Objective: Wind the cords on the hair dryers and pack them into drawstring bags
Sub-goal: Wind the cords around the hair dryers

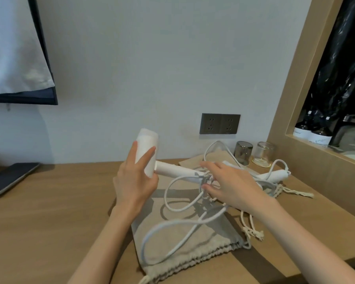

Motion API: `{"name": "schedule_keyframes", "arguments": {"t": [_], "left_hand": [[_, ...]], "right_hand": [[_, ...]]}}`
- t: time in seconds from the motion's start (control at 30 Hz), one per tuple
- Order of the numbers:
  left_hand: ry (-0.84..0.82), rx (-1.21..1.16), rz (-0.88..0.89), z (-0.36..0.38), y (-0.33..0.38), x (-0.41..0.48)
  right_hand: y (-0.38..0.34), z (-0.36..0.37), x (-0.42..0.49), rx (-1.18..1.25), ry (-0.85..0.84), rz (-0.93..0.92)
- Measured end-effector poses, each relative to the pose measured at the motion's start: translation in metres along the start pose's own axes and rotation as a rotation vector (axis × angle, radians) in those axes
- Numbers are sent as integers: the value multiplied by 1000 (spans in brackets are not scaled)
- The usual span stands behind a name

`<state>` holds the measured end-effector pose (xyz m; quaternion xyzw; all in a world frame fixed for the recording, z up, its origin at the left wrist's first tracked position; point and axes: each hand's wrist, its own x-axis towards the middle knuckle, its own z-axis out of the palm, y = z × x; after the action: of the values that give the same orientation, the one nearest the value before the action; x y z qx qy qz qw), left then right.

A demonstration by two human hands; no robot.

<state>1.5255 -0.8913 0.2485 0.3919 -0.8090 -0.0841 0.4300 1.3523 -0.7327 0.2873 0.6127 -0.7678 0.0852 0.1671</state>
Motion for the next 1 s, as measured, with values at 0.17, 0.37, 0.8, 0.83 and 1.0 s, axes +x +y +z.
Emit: {"name": "schedule_keyframes", "arguments": {"t": [0.17, 0.37, 0.8, 0.83, 1.0], "left_hand": [[158, 27, 126, -12, 4, 4], [242, 25, 147, -21, 2, 7], [248, -12, -22, -17, -22, 11], [252, 4, -13, -17, -24, 11], [299, 31, 83, -16, -19, 11]], "right_hand": [[-22, -10, 20, -9, 165, -83], [-32, -8, 39, 116, 154, -34], [-17, -13, 24, 194, -145, -40], [-21, -13, 24, 362, -153, 7], [-42, -8, 36, 561, 132, 59]]}}
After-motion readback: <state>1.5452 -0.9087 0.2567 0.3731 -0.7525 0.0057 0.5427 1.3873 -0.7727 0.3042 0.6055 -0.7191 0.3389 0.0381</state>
